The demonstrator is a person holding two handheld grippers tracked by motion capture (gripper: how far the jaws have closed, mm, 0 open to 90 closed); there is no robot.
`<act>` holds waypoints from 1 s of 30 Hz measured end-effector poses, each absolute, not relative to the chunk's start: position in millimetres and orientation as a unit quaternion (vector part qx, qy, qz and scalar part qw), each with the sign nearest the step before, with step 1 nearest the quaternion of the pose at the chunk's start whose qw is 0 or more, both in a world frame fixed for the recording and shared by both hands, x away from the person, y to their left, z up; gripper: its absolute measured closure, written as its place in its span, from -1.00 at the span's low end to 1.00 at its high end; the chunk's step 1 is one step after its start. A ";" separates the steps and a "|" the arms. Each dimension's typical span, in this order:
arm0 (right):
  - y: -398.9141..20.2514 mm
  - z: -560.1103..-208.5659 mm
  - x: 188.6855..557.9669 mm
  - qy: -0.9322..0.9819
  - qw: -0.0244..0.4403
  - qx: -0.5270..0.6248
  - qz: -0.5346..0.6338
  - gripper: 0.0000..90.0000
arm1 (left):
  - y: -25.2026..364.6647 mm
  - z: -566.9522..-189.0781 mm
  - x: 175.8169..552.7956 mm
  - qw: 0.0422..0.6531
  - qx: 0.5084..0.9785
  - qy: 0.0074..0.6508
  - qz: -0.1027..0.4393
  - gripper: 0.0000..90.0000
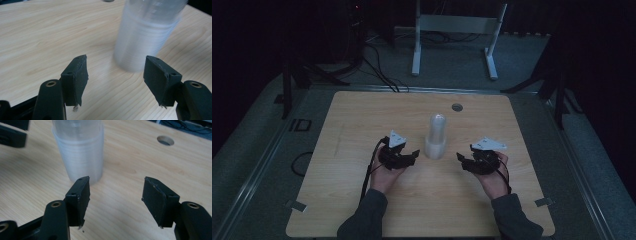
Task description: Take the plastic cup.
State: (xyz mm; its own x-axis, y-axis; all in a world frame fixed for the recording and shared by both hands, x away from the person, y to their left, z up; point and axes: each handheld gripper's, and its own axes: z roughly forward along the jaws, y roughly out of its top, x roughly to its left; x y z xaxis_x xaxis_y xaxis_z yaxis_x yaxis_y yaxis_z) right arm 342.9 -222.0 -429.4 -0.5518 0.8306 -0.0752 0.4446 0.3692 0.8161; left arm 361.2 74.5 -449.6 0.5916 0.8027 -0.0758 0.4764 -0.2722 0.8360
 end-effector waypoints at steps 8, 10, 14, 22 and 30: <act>-217.4 -413.1 349.0 0.785 0.247 0.397 0.407 -0.16 | 57.0 -447.5 366.3 0.446 0.786 0.386 0.186 -0.30; -215.0 -407.6 351.4 0.784 0.245 0.393 0.413 -0.16 | 52.0 -447.9 368.7 0.452 0.787 0.380 0.180 -0.32; -210.9 -401.8 353.7 0.784 0.245 0.388 0.418 -0.17 | 46.1 -448.7 372.5 0.453 0.788 0.379 0.175 -0.39; -197.9 -387.0 360.7 0.785 0.247 0.373 0.429 -0.25 | 33.5 -451.5 382.0 0.462 0.786 0.373 0.172 -0.60; -191.0 -382.2 364.3 0.784 0.249 0.370 0.432 -0.32 | 23.9 -453.4 386.6 0.466 0.785 0.368 0.177 -0.61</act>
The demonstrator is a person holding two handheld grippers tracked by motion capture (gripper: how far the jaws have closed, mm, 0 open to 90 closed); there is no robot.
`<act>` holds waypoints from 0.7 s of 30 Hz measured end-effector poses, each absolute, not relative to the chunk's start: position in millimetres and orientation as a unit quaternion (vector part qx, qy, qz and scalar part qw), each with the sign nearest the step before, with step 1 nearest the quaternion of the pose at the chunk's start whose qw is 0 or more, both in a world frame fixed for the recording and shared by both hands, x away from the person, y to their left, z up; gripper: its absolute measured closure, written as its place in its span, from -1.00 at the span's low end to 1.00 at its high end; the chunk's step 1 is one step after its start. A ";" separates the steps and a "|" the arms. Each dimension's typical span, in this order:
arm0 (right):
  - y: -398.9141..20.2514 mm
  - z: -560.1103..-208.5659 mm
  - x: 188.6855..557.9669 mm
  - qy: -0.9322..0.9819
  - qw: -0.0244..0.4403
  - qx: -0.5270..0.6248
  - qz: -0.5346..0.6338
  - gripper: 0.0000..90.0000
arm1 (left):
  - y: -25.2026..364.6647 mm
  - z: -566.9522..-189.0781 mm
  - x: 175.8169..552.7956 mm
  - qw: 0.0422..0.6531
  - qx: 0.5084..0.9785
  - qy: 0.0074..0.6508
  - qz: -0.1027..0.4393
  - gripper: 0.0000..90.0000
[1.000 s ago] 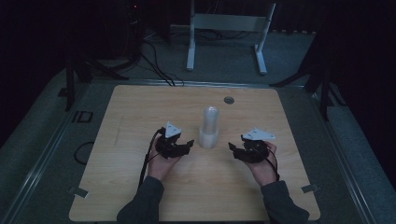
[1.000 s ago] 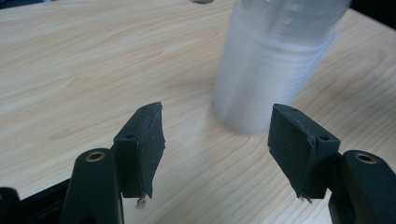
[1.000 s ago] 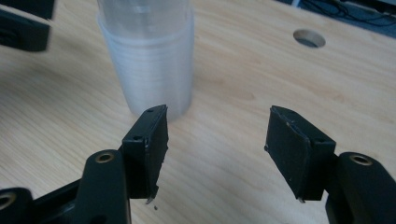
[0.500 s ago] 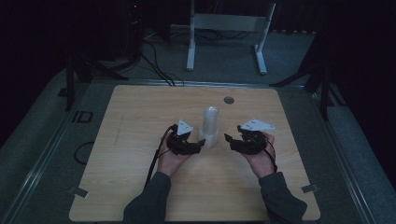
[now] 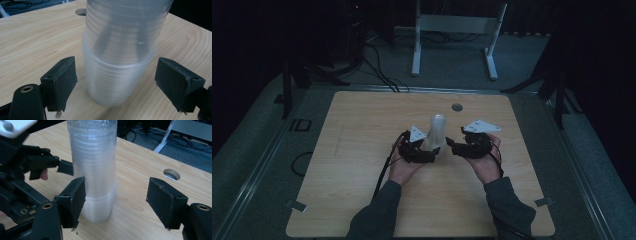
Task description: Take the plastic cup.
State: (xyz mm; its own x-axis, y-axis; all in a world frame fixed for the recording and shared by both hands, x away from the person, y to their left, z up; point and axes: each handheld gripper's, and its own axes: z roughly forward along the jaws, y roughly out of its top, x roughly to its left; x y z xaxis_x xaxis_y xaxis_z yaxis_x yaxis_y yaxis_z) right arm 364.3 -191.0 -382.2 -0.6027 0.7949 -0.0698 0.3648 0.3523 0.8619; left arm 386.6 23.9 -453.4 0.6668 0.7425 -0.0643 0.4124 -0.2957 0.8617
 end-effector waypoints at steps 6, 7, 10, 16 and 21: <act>-182.2 -378.6 368.5 0.780 0.242 0.368 0.446 -0.31 | 20.7 -459.1 391.3 0.464 0.785 0.371 0.177 -0.61; -180.8 -378.1 369.1 0.780 0.242 0.366 0.447 -0.31 | 20.3 -459.6 391.6 0.463 0.785 0.370 0.178 -0.61; -178.1 -377.2 370.8 0.780 0.242 0.363 0.448 -0.30 | 18.9 -459.9 391.3 0.468 0.782 0.370 0.180 -0.61; -172.3 -375.4 374.2 0.781 0.242 0.359 0.451 -0.27 | 16.0 -460.3 390.5 0.473 0.778 0.371 0.185 -0.54; -168.3 -373.5 376.0 0.781 0.243 0.355 0.453 -0.26 | 14.9 -460.1 389.9 0.475 0.776 0.368 0.190 -0.51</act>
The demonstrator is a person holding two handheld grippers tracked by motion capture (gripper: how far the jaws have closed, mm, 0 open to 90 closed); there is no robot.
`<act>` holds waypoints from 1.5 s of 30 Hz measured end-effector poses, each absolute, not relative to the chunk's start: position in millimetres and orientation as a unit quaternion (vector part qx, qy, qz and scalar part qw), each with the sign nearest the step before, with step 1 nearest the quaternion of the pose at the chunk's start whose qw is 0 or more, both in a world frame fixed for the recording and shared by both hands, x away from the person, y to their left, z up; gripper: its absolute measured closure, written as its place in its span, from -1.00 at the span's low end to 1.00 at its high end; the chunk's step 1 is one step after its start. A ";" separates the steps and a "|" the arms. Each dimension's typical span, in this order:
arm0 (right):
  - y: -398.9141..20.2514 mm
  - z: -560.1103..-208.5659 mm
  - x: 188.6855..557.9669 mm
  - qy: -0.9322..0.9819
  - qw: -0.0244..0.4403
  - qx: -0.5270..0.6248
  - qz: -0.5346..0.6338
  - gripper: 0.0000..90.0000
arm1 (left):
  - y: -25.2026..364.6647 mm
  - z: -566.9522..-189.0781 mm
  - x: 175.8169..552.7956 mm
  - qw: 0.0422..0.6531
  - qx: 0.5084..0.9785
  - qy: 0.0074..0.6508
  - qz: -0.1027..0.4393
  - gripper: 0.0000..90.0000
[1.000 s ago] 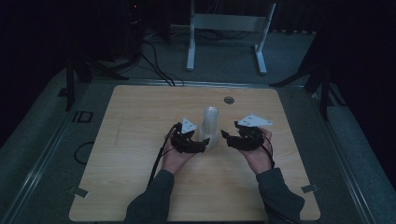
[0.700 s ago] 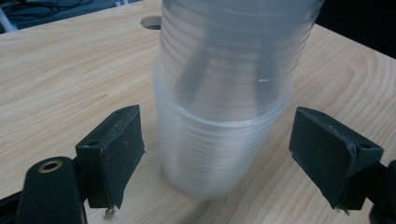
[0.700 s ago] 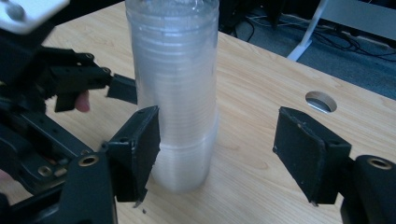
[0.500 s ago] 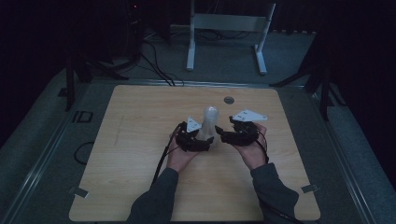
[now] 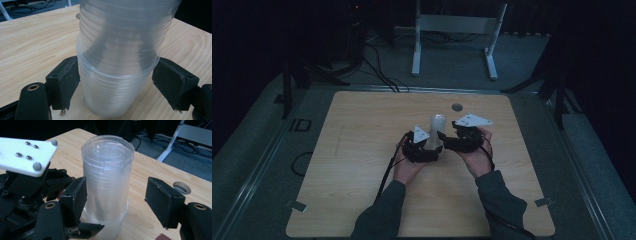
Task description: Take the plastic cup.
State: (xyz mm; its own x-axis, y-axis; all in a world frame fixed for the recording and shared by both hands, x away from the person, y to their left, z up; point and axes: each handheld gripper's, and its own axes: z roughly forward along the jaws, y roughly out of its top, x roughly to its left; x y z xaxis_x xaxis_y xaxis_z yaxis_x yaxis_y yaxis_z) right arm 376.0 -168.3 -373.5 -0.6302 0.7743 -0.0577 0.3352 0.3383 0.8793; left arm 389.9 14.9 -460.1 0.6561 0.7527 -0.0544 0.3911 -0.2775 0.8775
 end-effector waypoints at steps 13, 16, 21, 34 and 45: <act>-156.6 -370.1 381.9 0.779 0.247 0.349 0.460 -0.25 | 13.0 -461.4 387.9 0.475 0.773 0.367 0.205 -0.49; -153.8 -370.3 384.3 0.777 0.246 0.349 0.463 -0.25 | 13.0 -461.7 388.0 0.477 0.772 0.368 0.205 -0.49; -150.7 -372.0 389.5 0.776 0.238 0.350 0.467 -0.25 | 12.8 -462.0 387.7 0.479 0.770 0.368 0.204 -0.49; -150.2 -373.4 402.8 0.762 0.204 0.365 0.494 -0.28 | 12.5 -462.5 387.3 0.477 0.771 0.366 0.209 -0.49; -146.1 -372.7 404.8 0.763 0.205 0.366 0.492 -0.18 | 12.8 -462.5 386.3 0.475 0.772 0.361 0.217 -0.47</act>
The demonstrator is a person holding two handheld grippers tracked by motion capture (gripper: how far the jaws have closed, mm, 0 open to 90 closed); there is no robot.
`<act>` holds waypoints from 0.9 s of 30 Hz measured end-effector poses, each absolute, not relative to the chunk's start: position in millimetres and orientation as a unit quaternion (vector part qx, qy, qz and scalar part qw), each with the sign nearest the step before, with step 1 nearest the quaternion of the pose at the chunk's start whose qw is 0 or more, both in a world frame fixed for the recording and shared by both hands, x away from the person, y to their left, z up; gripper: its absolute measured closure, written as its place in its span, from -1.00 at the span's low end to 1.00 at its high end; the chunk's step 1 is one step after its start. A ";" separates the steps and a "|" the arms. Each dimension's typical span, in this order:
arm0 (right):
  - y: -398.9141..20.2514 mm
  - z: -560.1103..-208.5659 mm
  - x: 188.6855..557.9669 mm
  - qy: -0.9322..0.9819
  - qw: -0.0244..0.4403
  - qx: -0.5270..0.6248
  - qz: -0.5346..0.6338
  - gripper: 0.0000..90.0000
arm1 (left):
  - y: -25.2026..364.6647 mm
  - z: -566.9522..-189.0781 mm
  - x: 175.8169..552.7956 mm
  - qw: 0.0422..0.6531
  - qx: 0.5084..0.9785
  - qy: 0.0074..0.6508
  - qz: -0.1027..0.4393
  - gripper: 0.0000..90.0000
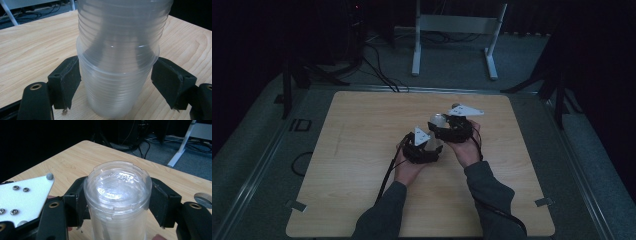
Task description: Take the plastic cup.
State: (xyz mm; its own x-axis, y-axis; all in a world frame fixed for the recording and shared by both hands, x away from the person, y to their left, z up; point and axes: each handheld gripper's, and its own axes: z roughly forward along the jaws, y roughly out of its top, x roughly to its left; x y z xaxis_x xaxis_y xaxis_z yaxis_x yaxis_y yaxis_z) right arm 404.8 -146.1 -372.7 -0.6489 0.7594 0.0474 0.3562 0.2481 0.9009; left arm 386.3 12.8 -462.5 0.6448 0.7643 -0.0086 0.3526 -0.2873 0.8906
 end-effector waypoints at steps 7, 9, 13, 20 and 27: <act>-146.6 -367.1 402.7 0.759 0.208 0.362 0.499 -0.17 | 12.6 -462.8 385.9 0.476 0.772 0.362 0.217 -0.47; -146.9 -364.6 402.4 0.758 0.208 0.361 0.501 -0.17 | 12.4 -462.9 385.8 0.477 0.771 0.362 0.217 -0.47; -146.6 -360.0 402.0 0.758 0.207 0.363 0.501 -0.17 | 12.7 -462.6 385.7 0.474 0.773 0.361 0.217 -0.47; -145.5 -353.1 400.9 0.755 0.205 0.361 0.507 -0.17 | 12.9 -462.4 385.5 0.474 0.773 0.361 0.217 -0.46; -146.8 -347.3 399.6 0.751 0.206 0.360 0.514 -0.17 | 13.1 -463.1 384.8 0.470 0.773 0.362 0.224 -0.46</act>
State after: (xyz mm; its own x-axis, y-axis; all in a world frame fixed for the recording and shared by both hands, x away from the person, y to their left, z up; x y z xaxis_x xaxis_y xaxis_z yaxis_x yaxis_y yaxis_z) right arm 399.6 -146.8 -347.3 -0.6560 0.7523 0.0616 0.3295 0.2120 0.9201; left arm 384.8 13.1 -463.1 0.6384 0.7697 0.0057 0.3494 -0.2964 0.8888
